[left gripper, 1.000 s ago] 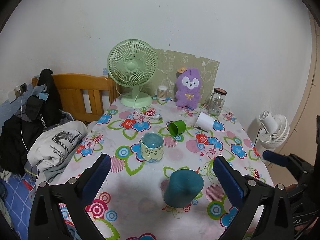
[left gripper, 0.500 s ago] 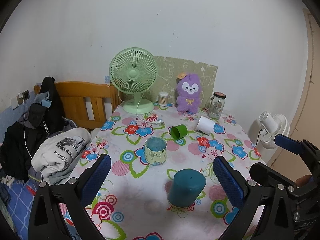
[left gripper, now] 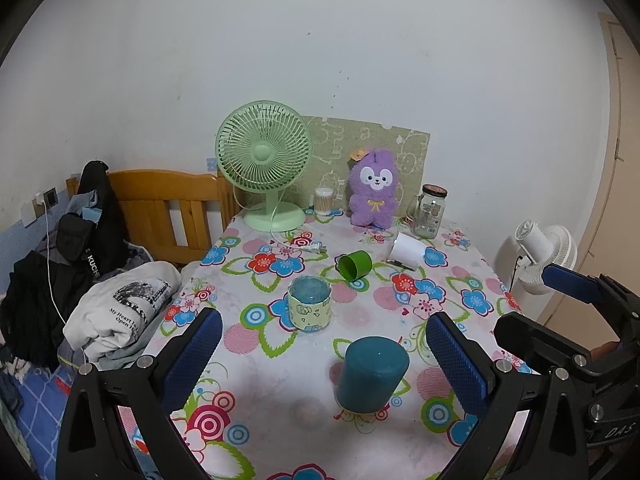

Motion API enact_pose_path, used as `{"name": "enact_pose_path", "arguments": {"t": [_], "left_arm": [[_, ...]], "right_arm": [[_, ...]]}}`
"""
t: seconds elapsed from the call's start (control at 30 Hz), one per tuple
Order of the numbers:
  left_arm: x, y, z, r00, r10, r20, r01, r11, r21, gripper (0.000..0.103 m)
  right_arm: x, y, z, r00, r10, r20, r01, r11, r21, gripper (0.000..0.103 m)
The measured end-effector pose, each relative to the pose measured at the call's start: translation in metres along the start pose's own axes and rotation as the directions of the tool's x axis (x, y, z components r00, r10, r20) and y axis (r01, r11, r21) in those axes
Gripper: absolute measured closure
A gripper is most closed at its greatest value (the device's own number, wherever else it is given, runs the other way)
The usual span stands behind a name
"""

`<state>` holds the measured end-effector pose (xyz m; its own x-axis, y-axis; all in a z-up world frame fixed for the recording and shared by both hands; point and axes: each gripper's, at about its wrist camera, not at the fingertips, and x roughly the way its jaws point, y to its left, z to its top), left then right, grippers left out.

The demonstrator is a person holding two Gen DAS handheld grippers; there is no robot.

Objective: Flip cup upside down

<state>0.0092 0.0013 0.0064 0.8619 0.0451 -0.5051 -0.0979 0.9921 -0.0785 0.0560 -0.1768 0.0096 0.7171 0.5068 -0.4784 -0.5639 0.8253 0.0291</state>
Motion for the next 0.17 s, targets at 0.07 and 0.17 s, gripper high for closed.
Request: {"name": "enact_pose_path", "arguments": {"t": [0.07, 0.17], "left_arm": [[-0.0002, -0.0004, 0.0003, 1.000, 0.002, 0.002, -0.002, 1.000, 0.003, 0.000], [-0.0013, 0.0007, -0.0002, 1.000, 0.004, 0.004, -0.004, 1.000, 0.001, 0.000]], "right_arm": [[-0.0004, 0.0005, 0.0002, 1.000, -0.002, -0.002, 0.002, 1.000, 0.000, 0.000], [-0.0009, 0.0012, 0.0001, 1.000, -0.002, -0.001, 0.002, 1.000, -0.001, 0.000]]}}
